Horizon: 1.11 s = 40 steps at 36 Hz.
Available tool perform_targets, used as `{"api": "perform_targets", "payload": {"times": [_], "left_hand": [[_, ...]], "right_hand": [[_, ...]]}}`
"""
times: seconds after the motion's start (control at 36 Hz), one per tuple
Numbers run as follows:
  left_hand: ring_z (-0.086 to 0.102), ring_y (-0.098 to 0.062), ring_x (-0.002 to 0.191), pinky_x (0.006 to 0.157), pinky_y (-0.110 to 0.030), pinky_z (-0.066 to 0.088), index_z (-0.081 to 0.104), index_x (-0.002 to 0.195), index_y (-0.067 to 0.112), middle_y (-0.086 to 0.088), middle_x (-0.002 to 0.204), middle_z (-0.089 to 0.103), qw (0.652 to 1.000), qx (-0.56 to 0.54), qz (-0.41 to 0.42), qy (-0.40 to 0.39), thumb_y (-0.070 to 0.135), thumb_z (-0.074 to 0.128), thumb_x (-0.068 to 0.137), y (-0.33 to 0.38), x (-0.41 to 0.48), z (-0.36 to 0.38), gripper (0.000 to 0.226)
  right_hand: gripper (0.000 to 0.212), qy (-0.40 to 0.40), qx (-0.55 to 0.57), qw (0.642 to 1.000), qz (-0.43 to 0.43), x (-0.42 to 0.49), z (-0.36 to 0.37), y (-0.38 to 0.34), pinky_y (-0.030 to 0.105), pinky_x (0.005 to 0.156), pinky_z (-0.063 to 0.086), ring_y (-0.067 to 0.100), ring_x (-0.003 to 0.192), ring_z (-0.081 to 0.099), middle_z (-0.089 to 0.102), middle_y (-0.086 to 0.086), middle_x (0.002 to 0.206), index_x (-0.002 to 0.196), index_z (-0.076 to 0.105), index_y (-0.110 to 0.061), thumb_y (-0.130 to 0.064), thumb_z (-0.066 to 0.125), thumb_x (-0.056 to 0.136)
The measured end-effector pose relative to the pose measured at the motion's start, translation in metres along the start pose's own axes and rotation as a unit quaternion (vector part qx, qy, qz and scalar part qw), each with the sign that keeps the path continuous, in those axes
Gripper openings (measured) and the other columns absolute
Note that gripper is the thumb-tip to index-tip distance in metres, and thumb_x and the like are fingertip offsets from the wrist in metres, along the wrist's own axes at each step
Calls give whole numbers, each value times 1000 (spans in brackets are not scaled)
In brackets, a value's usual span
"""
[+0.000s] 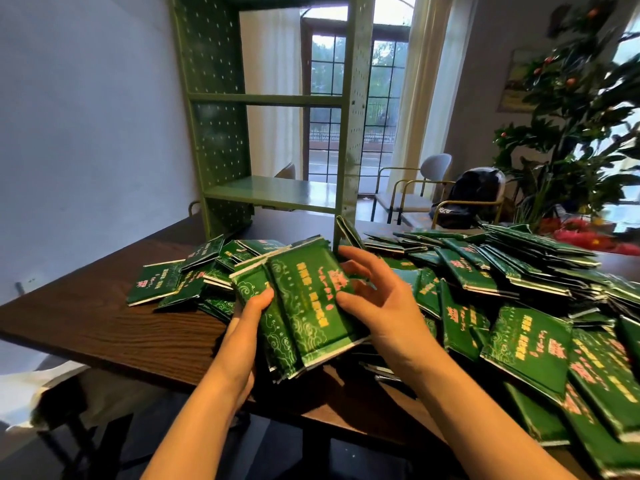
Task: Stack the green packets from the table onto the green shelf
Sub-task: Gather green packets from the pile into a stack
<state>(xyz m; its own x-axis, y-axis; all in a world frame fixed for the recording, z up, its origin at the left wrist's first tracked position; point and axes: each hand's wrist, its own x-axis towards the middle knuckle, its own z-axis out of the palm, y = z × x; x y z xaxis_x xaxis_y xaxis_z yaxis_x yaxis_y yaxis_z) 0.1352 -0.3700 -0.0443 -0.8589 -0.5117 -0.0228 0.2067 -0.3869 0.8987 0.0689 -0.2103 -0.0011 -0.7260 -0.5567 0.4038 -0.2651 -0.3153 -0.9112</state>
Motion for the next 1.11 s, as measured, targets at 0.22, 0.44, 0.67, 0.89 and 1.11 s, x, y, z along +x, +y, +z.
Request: {"api": "perform_targets", "payload": {"times": [0.22, 0.44, 0.67, 0.89, 1.11], "left_hand": [[65, -30, 112, 101, -52, 47, 57, 132, 21, -11, 123, 67, 999, 1, -37, -16, 72, 79, 48, 10, -2, 6, 101], [74, -25, 75, 57, -32, 58, 50, 132, 6, -15, 95, 74, 997, -13, -25, -76, 24, 74, 60, 17, -1, -1, 79], [72, -18, 74, 63, -34, 59, 57, 109, 17, -4, 87, 74, 994, 37, 52, -94, 32, 75, 42, 16, -5, -8, 71], [69, -10, 100, 77, -21, 54, 43, 134, 12, 4, 106, 72, 973, 118, 177, -89, 29, 73, 49, 25, -7, -28, 92], [52, -6, 127, 99, -19, 43, 19, 149, 11, 5, 135, 53, 927, 247, 251, -131, 30, 69, 61, 39, 6, -38, 103]], "right_hand": [[49, 16, -126, 991, -39, 0, 20, 11, 24, 81, 52, 10, 91, 58, 55, -6, 98, 117, 60, -28, 8, 61, 84], [50, -38, -102, 994, 9, -6, 20, 16, 47, 85, 55, 20, 91, 62, 59, -15, 92, 117, 56, -39, -7, 62, 81], [85, -71, -77, 991, 84, 8, 36, 13, 18, 76, 53, -13, 90, 60, 50, -40, 110, 145, 13, -48, -4, 54, 85], [70, -85, 49, 990, 98, 18, 68, 17, 34, 98, 48, 11, 112, 62, 65, -7, 122, 139, 37, -34, -37, 61, 73], [67, -9, 88, 992, 94, 44, 81, 21, 32, 91, 51, 20, 108, 64, 68, 8, 116, 125, 57, -14, -59, 43, 78]]}}
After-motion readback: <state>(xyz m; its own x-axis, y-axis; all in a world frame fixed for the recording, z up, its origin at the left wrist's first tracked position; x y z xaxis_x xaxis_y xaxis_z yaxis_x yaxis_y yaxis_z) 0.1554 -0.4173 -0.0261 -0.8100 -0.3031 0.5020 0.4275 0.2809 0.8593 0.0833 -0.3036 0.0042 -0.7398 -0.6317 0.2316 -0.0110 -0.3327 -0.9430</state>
